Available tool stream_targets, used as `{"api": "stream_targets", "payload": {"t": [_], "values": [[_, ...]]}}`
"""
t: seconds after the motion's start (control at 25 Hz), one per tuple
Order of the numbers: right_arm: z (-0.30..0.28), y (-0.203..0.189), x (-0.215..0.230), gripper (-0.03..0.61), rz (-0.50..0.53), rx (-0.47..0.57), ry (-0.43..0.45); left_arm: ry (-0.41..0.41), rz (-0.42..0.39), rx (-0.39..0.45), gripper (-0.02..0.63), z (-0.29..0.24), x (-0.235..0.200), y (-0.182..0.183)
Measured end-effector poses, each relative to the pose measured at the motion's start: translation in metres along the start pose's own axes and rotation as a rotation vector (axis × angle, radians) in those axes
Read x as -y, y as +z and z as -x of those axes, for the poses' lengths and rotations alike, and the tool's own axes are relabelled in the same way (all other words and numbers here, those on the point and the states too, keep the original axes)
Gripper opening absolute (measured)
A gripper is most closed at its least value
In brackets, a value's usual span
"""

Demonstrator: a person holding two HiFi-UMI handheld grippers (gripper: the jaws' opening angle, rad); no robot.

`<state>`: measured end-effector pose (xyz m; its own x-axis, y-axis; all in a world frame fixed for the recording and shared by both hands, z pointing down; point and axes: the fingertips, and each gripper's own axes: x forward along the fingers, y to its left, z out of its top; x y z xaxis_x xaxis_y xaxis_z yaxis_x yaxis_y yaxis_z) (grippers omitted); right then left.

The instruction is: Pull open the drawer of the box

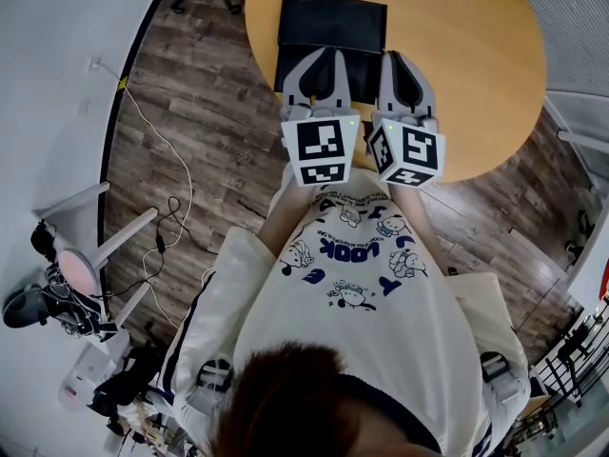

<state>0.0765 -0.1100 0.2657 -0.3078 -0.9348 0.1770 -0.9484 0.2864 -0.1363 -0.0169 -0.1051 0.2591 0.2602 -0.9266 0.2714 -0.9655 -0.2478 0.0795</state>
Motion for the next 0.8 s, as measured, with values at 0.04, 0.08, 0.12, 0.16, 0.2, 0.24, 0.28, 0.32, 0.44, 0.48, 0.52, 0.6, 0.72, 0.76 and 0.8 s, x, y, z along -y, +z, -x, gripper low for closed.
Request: {"api": "stream_targets", "payload": {"t": [0.04,0.08,0.12,0.16,0.2,0.24,0.28,0.32,0.44,0.48,0.52,0.6,0.72,0.76,0.8], "values": [[-0.0004,-0.0003,0.0002,0.038,0.0,-0.001,0.0,0.001,0.0,-0.001,0.031,-0.0003,-0.0005,-0.0001],[-0.0006,-0.0006,0.0004,0.038,0.0,-0.002,0.0,0.002,0.0,-0.001,0.031,-0.0006,-0.0008,-0.0002],[-0.0005,-0.0009,0.0003,0.038,0.0,-0.002,0.0,0.003,0.0,-0.001,0.031,-0.0007,-0.0011,-0.0002],[-0.0003,-0.0011,-0.0001,0.038,0.001,-0.002,0.0,0.003,0.0,-0.001,0.031,-0.0004,-0.0015,-0.0002],[0.0003,-0.0015,-0.0006,0.038,0.001,-0.002,-0.001,0.003,0.0,0.0,0.031,0.0001,-0.0019,-0.0003],[0.0009,-0.002,-0.0012,0.038,0.002,-0.002,-0.002,0.003,0.0,0.001,0.031,0.0008,-0.0023,-0.0003],[0.0015,-0.0024,-0.0017,0.038,0.002,-0.002,-0.003,0.003,0.0,0.002,0.031,0.0015,-0.0026,-0.0003],[0.0019,-0.0027,-0.0023,0.038,0.003,-0.002,-0.003,0.003,0.0,0.003,0.031,0.0022,-0.0029,-0.0004],[0.0019,-0.0031,-0.0028,0.038,0.002,-0.003,-0.005,0.0,0.0,0.001,0.031,0.0022,-0.003,-0.0007],[0.0015,-0.0032,-0.0028,0.038,0.002,-0.004,-0.006,-0.001,-0.001,0.0,0.031,0.0017,-0.0028,-0.0007],[0.0012,-0.0032,-0.0028,0.038,0.002,-0.005,-0.006,-0.002,0.0,0.0,0.031,0.0012,-0.0026,-0.0005],[0.001,-0.003,-0.0027,0.038,0.002,-0.006,-0.006,-0.003,0.001,0.0,0.031,0.0004,-0.0018,0.0001],[0.0016,-0.0027,-0.0023,0.038,0.001,-0.005,-0.005,-0.004,0.003,0.002,0.031,-0.0005,0.0002,0.001],[0.002,-0.0027,-0.0021,0.038,0.001,-0.004,-0.005,-0.004,0.003,0.002,0.031,-0.0008,0.0009,0.0012],[0.0025,-0.0027,-0.0019,0.038,0.001,-0.003,-0.004,-0.004,0.003,0.003,0.031,-0.001,0.0017,0.0013]]}}
